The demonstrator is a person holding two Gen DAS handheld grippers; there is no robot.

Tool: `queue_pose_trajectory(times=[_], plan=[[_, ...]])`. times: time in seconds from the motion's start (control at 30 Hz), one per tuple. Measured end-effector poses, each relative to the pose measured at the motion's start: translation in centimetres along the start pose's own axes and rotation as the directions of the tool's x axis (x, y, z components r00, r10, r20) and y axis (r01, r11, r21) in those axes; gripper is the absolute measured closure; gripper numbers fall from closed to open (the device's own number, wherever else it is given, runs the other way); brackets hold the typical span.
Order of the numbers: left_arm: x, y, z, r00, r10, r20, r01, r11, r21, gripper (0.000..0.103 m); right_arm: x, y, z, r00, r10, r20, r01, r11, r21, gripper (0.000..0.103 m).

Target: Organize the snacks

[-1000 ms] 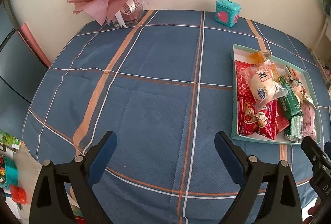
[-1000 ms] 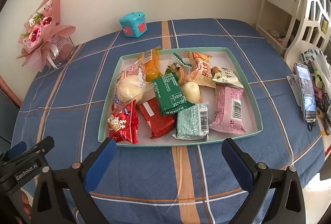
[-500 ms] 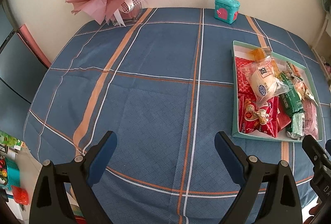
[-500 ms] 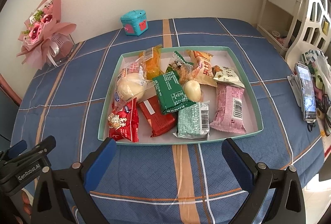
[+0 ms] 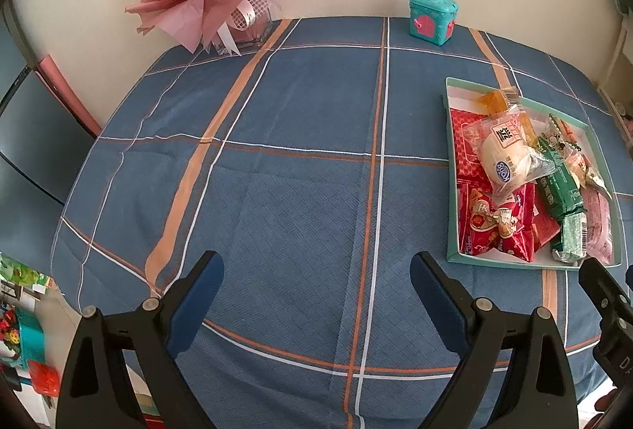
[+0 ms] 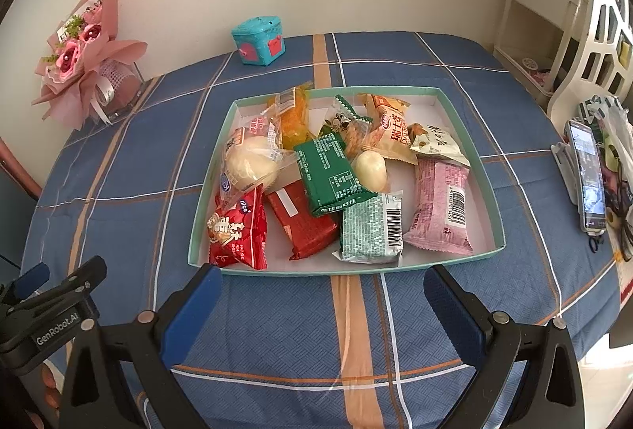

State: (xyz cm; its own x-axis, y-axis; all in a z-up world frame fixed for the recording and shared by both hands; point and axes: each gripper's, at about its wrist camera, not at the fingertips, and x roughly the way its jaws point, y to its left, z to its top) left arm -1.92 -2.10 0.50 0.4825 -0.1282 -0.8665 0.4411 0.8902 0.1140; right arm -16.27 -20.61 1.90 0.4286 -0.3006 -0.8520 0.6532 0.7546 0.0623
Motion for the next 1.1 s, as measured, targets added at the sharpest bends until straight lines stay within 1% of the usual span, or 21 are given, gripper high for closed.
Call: queue_pose_trajectory(times=[1.1], plan=[[0.17,0.15,0.03,1.000,0.004,-0.004,-0.004,1.000,0.005,0.008,0.18,0.42,-0.11,1.000,0.000,-0.014,0.000,1.000,-0.021,0.000]])
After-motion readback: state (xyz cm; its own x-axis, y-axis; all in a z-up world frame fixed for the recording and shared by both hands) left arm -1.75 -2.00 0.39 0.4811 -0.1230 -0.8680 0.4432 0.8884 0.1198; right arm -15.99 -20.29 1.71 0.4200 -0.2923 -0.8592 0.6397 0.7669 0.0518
